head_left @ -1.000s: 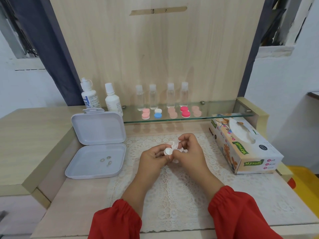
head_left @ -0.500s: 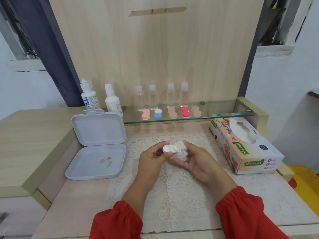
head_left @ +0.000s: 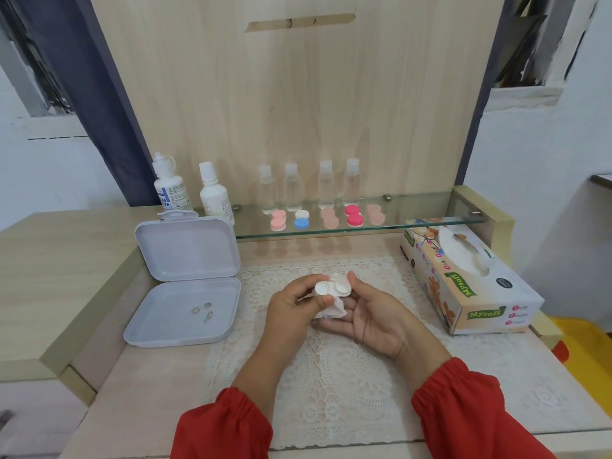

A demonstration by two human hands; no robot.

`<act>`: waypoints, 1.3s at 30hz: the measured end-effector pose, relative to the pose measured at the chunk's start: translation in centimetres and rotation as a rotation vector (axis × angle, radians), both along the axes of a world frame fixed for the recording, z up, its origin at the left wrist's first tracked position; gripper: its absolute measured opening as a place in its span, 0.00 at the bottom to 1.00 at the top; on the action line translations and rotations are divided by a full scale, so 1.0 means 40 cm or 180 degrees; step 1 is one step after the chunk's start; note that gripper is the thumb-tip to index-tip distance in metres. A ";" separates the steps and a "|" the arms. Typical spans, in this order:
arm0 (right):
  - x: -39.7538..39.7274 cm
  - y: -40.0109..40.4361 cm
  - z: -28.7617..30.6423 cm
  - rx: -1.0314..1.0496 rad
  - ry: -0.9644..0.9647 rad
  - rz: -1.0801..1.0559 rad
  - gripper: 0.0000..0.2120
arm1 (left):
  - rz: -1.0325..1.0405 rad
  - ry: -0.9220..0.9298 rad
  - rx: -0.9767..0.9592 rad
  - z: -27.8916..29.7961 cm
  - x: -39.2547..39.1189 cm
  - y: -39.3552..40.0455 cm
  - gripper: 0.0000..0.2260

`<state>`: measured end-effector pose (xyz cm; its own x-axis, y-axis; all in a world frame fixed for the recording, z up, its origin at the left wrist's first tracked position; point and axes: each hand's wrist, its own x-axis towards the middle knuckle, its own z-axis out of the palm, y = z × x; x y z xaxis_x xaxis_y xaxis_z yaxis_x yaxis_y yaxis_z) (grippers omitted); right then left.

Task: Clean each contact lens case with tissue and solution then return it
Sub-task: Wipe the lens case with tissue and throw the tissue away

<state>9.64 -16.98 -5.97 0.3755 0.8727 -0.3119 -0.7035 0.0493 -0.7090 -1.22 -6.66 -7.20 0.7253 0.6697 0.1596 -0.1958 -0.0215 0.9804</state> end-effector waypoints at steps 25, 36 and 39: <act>-0.018 -0.005 -0.020 -0.0093 -0.2444 -0.0858 0.15 | 0.0035 0.0003 -0.0134 -0.010 -0.003 0.009 0.17; -0.014 0.000 -0.029 -0.0071 -0.2540 -0.0779 0.20 | -0.0035 0.0189 -0.0171 -0.001 -0.007 0.003 0.19; -0.016 0.000 -0.039 -0.0142 -0.2801 -0.0742 0.17 | 0.0058 0.0245 -0.0170 -0.002 -0.005 0.003 0.16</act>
